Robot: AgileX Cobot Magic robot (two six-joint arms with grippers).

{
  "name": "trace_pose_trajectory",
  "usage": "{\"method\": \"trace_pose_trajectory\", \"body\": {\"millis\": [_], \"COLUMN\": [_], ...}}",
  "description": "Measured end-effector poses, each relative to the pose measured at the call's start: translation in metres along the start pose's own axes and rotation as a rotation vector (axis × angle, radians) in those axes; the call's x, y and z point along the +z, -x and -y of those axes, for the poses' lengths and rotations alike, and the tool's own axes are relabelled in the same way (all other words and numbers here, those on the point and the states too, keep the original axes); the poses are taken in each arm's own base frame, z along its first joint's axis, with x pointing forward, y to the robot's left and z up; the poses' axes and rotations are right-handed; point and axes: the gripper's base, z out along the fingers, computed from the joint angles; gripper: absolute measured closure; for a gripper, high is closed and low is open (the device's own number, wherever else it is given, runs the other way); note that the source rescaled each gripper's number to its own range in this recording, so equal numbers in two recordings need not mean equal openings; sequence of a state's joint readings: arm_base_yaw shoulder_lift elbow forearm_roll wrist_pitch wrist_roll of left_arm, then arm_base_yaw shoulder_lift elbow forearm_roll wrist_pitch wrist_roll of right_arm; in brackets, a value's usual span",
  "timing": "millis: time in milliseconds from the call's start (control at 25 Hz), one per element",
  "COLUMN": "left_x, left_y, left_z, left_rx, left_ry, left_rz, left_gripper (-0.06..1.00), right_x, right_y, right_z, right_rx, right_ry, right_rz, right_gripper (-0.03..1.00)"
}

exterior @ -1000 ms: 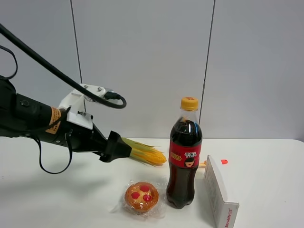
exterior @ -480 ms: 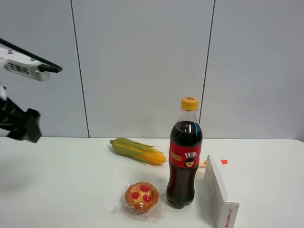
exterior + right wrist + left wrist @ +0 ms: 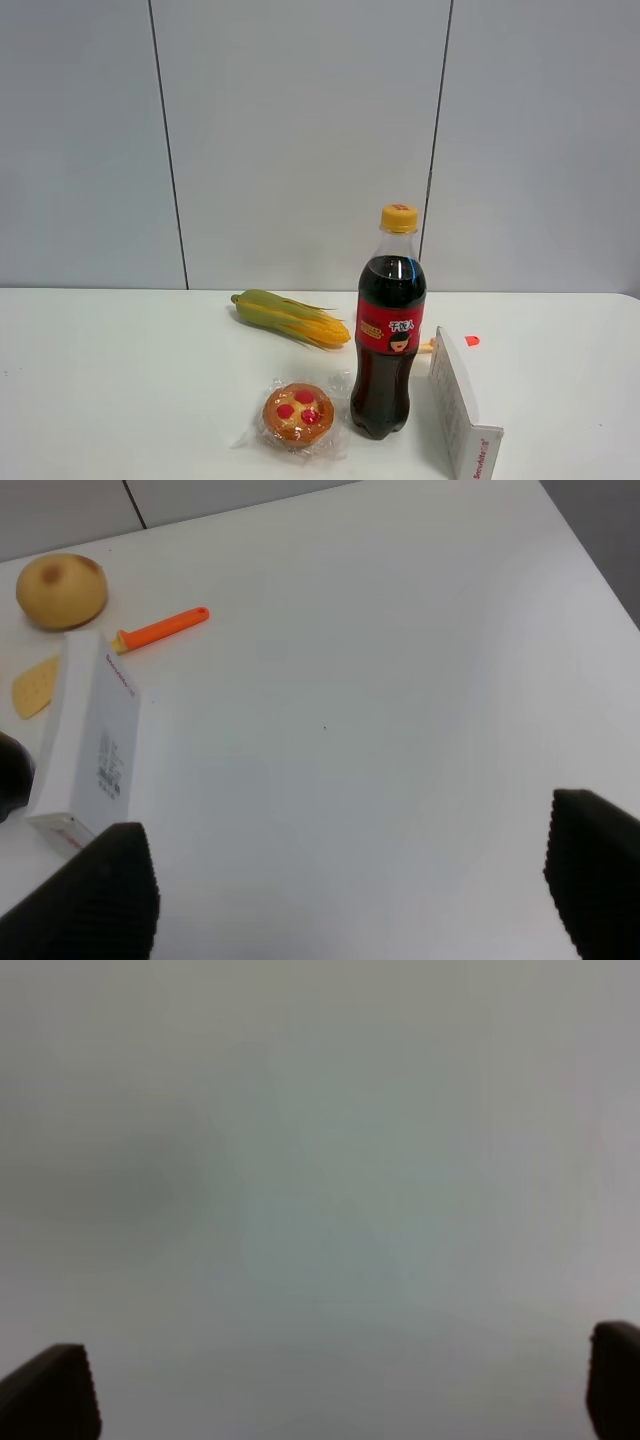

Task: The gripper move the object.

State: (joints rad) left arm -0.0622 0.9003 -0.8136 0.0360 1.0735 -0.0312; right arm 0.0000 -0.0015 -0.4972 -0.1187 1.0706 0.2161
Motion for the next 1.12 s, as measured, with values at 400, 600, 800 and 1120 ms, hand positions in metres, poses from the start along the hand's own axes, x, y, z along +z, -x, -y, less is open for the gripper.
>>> {"method": "trace_pose_trajectory", "body": {"millis": [400, 600, 800, 1120], "left_x": [-0.040, -0.035, -0.026, -0.041], "left_y": [-0.044, -0.084, -0.120, -0.150], "left_z": [-0.014, -0.005, -0.001, 0.004], "left_rx": [-0.166, -0.175, -0.166, -0.148], "left_ry": [0.048, 0.022, 0.033, 0.058], "left_rz": [0.349, 0.366, 0.343, 0.577], "left_gripper": [-0.06, -0.06, -0.06, -0.06], "right_x": [0.000, 0.000, 0.000, 0.000], "right_y": [0.000, 0.000, 0.000, 0.000], "right_z": [0.000, 0.000, 0.000, 0.000], "right_rx": [0.000, 0.000, 0.000, 0.000], "right_ry": [0.000, 0.000, 0.000, 0.000], "right_rz": [0.000, 0.000, 0.000, 0.000], "right_gripper": [-0.03, -0.03, -0.03, -0.03]}}
